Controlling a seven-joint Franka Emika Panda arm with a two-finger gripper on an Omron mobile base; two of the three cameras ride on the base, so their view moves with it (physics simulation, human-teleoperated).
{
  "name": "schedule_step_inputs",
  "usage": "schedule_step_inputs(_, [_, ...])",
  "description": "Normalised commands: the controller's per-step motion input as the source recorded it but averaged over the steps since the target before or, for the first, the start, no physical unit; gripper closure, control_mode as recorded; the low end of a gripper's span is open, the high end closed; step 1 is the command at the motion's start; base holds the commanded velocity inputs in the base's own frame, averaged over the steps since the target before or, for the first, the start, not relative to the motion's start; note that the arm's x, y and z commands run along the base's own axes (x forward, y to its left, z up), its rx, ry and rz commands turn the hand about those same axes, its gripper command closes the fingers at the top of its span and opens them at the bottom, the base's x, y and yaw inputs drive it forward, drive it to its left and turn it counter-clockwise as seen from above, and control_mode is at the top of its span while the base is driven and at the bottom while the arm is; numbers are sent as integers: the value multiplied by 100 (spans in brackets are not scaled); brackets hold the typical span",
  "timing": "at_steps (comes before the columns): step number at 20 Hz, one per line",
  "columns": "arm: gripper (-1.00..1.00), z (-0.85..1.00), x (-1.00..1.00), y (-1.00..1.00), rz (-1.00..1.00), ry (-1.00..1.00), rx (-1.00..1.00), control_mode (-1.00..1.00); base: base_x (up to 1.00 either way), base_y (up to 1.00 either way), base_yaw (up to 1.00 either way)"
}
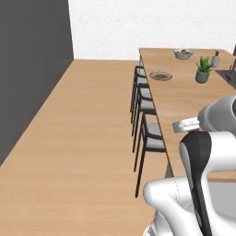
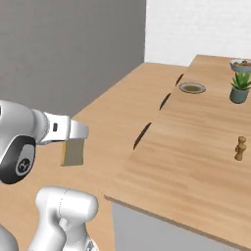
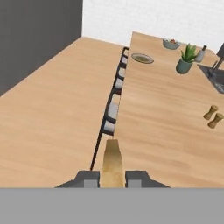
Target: Start the toaster. Once the lever pops up, take the bread to the plate on the dining counter.
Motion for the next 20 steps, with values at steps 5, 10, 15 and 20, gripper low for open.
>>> schedule_step_inputs(5, [100,0,0,0,0,0,0,100,100,100,-39])
schedule_step_inputs(10, [100,0,0,0,0,0,0,100,100,100,-38])
schedule_step_inputs(15, [100,0,0,0,0,0,0,100,100,100,-37])
schedule_step_inputs(20, [100,0,0,0,0,0,0,100,100,100,-35])
